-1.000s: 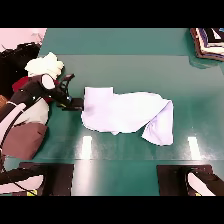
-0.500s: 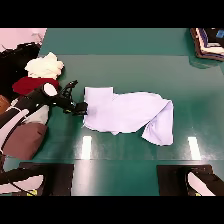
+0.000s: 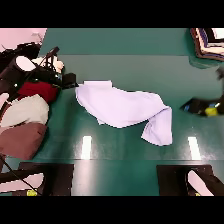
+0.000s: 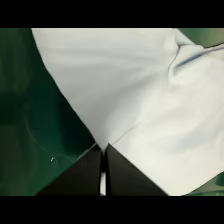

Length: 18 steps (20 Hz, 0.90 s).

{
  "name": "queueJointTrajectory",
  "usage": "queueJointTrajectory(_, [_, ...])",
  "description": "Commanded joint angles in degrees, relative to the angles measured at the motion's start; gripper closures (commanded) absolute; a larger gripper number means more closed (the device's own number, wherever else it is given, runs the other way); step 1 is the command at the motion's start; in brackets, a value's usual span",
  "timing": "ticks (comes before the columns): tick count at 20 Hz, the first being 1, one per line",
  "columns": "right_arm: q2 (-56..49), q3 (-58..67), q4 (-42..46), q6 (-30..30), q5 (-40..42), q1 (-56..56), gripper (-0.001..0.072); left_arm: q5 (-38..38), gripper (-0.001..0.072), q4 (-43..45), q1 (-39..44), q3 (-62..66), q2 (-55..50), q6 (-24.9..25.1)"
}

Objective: Fold the shirts.

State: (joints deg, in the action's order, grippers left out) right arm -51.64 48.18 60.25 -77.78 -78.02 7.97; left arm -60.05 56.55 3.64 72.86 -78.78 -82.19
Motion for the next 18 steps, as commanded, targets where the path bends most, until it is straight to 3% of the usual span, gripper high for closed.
queueJointTrajectory(1, [-2.8, -14.6, 0.9, -0.2, 3.2, 0.2, 0.0284, -0.3, 0.0685, 0.2, -0.7, 2.6, -0.1, 0.2])
queueJointTrajectory(8, [-13.4, -17.8, 0.3, -0.1, 10.5, -3.7, 0.0285, -0.9, 0.0685, 0.3, -0.7, 2.6, -0.2, 0.1])
queueJointTrajectory(9, [-14.6, -17.8, -0.9, 1.2, 10.6, -4.9, 0.0335, -0.8, 0.0685, 0.3, -0.7, 2.6, -0.2, 0.1])
queueJointTrajectory(11, [-15.8, -17.6, -2.1, 3.4, 11.4, -7.1, 0.0673, -0.9, 0.0684, 0.3, -0.7, 2.6, -0.1, 0.1])
queueJointTrajectory(14, [-13.1, -12.6, -0.1, 3.4, 10.5, -7.9, 0.0697, -0.1, 0.0686, 1.6, -0.7, 3.4, 1.4, 0.1])
queueJointTrajectory(18, [-3.0, 6.2, 2.9, 3.2, 7.1, -3.1, 0.0697, 0.0, 0.0686, 7.9, -0.7, 14.0, 9.7, 0.2])
